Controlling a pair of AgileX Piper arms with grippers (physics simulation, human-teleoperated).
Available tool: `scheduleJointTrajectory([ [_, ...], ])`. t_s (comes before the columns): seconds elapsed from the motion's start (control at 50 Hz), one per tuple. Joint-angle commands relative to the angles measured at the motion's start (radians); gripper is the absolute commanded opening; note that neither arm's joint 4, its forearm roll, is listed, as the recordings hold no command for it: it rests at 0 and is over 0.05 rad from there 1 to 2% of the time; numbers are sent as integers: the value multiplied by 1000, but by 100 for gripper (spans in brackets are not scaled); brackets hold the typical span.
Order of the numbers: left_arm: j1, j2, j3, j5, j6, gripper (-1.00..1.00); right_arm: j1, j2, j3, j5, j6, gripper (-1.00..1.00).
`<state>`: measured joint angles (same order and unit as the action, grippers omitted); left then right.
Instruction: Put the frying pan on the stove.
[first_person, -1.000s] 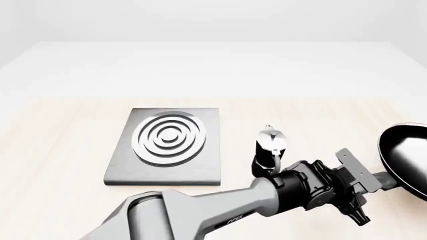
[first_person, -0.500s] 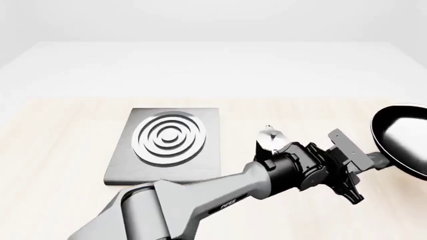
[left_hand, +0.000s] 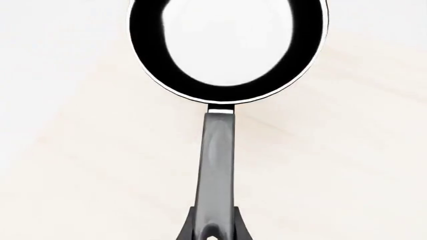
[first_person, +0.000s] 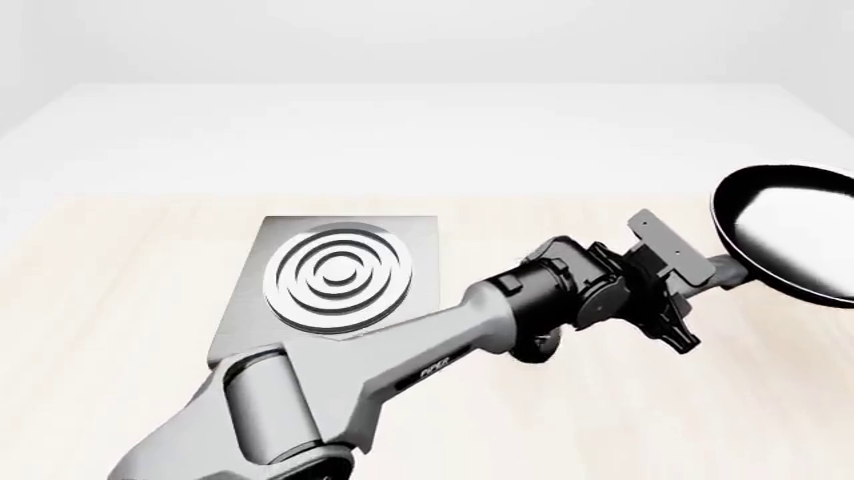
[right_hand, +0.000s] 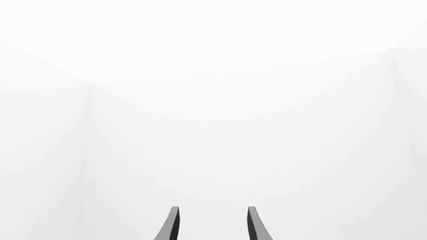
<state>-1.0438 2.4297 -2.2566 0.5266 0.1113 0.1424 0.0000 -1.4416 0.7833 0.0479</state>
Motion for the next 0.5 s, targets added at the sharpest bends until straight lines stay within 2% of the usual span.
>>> scheduleJointTrajectory([
  [0.02, 28, -53, -37, 5, 19, -100, 6, 0, 0, 2, -9, 100],
  [0.16, 40, -77, -24, 0, 19, -100, 4, 0, 0, 1, -7, 100],
  [0.3, 51, -134, 45, -36, 15, -100, 6, 0, 2, 3, -14, 100],
  [0.5, 85, -155, 52, -31, 24, -100, 5, 0, 3, 3, -15, 100],
])
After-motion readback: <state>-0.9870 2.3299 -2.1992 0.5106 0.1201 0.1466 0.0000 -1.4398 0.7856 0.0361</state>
